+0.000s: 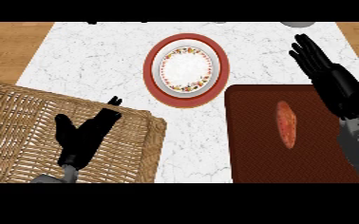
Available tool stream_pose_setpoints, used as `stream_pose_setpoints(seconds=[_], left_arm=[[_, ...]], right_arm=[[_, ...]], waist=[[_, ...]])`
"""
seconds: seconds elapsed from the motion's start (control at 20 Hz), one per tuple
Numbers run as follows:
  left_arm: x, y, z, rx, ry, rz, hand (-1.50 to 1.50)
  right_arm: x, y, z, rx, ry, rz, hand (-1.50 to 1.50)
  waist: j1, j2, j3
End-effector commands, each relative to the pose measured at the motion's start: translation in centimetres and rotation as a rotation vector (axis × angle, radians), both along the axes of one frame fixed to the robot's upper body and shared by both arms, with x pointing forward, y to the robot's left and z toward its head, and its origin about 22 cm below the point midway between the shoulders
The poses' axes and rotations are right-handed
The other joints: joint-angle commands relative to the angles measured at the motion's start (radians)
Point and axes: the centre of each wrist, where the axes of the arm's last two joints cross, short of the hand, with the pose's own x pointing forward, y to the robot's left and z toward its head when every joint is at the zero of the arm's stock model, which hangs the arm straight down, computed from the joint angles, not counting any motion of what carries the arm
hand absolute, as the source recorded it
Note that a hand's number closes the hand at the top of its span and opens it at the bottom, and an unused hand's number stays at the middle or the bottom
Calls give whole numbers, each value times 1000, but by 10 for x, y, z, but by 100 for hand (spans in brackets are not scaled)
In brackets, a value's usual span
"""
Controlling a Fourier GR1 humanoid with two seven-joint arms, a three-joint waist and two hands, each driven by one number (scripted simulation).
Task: Pick the sweet potato from the tray and place it in the plate
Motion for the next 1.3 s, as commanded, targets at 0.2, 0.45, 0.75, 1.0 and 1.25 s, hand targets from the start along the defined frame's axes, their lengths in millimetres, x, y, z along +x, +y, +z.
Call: stream_pose_setpoints(seconds=[0.2, 0.45, 0.75, 1.0, 1.25], left_arm=[[-1, 63, 36, 369, -271, 162, 0], [-17, 62, 35, 444, -317, 218, 0], [-33, 81, 36, 507, -347, 228, 0], [-34, 76, 32, 506, -360, 251, 0], [-28, 69, 27, 494, -374, 267, 0]], right_arm=[[0, -12, -20, 607, 4, -283, -150], [-24, -52, -32, 375, -136, -771, -150], [-59, -17, -52, 495, -263, -923, -150], [-94, -15, -37, 365, -169, -739, -150], [-123, -34, -36, 71, 52, -613, -150]], waist=[[-11, 14, -55], [-43, 12, -64], [-49, 16, -66], [-47, 23, -67], [-57, 31, -70]])
